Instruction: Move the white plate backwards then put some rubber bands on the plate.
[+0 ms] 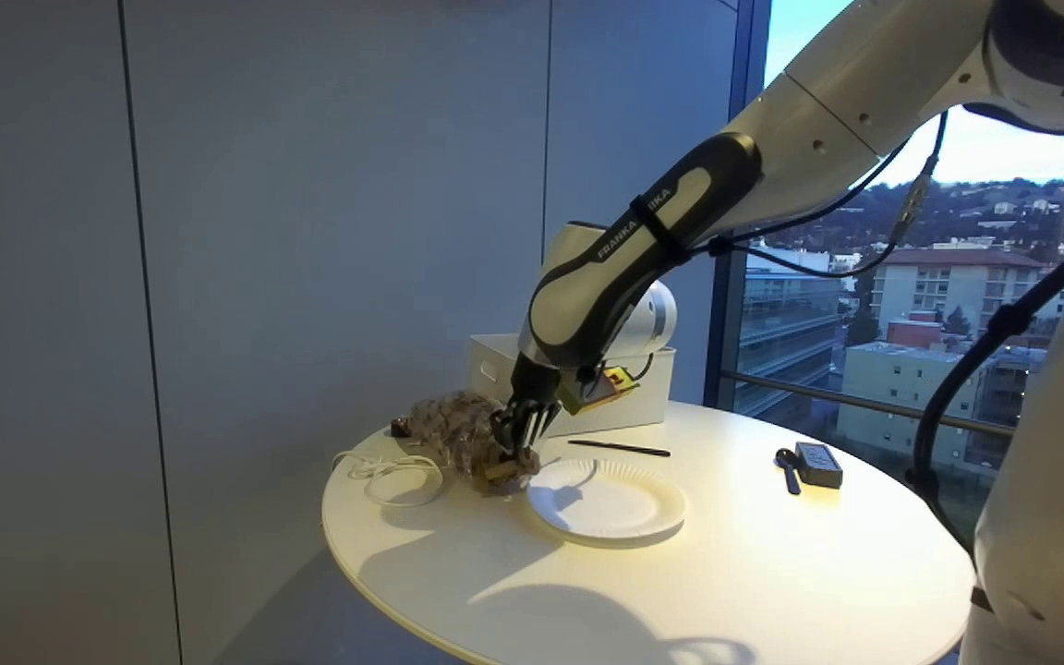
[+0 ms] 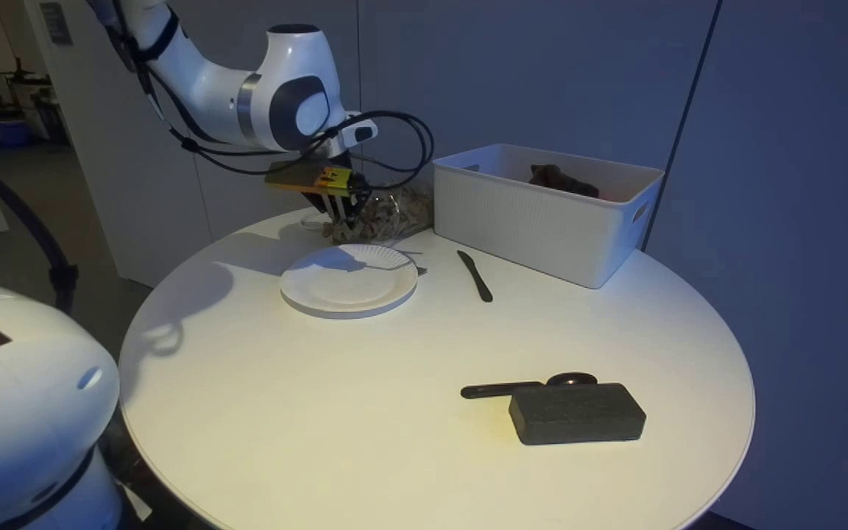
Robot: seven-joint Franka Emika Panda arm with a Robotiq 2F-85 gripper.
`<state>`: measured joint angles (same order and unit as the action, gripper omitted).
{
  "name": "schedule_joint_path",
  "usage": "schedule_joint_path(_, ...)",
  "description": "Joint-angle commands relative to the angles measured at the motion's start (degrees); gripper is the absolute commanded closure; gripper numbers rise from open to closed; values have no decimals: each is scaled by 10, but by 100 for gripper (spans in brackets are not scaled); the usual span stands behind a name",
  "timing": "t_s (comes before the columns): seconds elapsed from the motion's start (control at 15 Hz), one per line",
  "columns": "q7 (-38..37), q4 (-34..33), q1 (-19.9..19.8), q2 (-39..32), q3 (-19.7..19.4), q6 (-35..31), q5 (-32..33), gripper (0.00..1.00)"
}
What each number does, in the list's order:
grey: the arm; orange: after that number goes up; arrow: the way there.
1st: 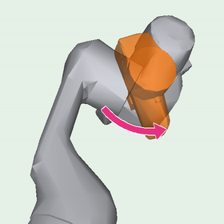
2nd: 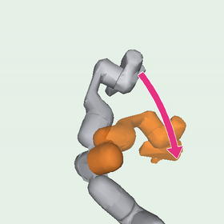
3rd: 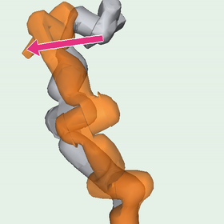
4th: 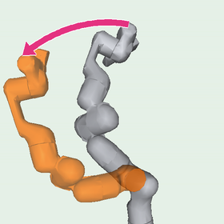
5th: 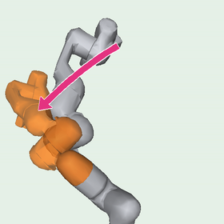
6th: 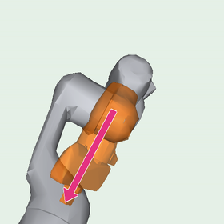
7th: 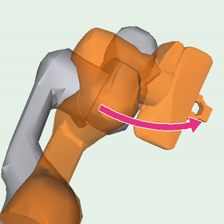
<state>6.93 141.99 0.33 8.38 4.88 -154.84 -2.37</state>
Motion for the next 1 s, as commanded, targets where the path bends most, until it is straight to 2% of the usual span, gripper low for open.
schedule_joint_path(0.0, 19, 28, 20, 72, -20, 62, -16, 95)
schedule_joint_path(0.33, -34, 54, -9, 149, -22, 110, 52, 95)
schedule_joint_path(0.6, -59, 62, -33, 190, -32, 169, 77, 95)
schedule_joint_path(0.93, -51, 57, -41, 173, -55, 240, 66, 95)
